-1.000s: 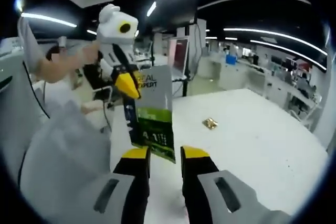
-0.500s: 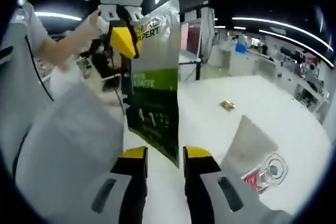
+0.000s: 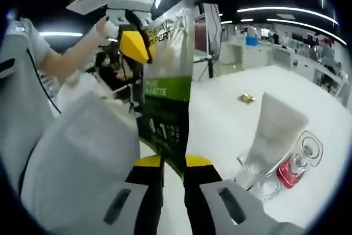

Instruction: Arrange the skincare products in the storage area until every visible bottle or jar stands upright without overlapping.

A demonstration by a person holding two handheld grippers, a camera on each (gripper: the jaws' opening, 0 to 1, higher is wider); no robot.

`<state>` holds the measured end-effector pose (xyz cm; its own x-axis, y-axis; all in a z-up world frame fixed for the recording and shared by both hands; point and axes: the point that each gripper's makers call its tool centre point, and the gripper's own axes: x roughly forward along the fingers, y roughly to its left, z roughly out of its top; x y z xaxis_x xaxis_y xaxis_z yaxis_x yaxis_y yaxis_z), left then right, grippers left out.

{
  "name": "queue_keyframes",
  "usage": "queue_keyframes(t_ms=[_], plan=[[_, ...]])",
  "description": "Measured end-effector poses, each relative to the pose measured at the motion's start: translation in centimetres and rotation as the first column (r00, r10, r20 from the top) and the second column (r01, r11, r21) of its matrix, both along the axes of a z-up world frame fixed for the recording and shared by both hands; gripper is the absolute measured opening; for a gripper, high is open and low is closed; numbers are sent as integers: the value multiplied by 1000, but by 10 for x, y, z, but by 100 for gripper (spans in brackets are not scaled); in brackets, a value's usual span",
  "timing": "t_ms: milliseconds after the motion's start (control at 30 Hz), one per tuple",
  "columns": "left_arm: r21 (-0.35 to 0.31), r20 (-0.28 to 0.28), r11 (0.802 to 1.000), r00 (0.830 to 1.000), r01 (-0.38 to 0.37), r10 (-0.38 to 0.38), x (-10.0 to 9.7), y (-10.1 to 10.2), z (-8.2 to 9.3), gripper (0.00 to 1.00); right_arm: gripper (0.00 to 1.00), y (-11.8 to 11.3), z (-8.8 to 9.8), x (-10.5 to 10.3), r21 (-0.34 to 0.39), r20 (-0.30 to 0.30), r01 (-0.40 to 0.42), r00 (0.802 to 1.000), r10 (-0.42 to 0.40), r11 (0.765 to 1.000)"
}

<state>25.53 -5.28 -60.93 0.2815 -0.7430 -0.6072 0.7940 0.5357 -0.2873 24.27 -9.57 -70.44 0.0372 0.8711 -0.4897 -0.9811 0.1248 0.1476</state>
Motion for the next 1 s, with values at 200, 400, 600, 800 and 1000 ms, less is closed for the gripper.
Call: queue_keyframes(t_ms=[200,400,600,800,1000], plan=[[-39,-76,997,995,-68,64,18,5,-16,0,3,-1,-8,-7,37,-148,31,989,-25,999],[-20,-161,994,982,-108,103,30,8,-43,0,1,-1,-26,-13,30,-279,70,959,-59,997],[9,-223,990,965,-139,138,40,10,-70,0,1,0,-39,-18,40,-407,116,909,-90,992],[42,-283,986,945,-160,165,47,10,-100,0,1,-2,-59,-20,15,-481,152,868,-126,988],[109,-325,982,927,-157,184,56,8,-125,0,1,0,-73,-19,-13,-500,180,851,-163,983]])
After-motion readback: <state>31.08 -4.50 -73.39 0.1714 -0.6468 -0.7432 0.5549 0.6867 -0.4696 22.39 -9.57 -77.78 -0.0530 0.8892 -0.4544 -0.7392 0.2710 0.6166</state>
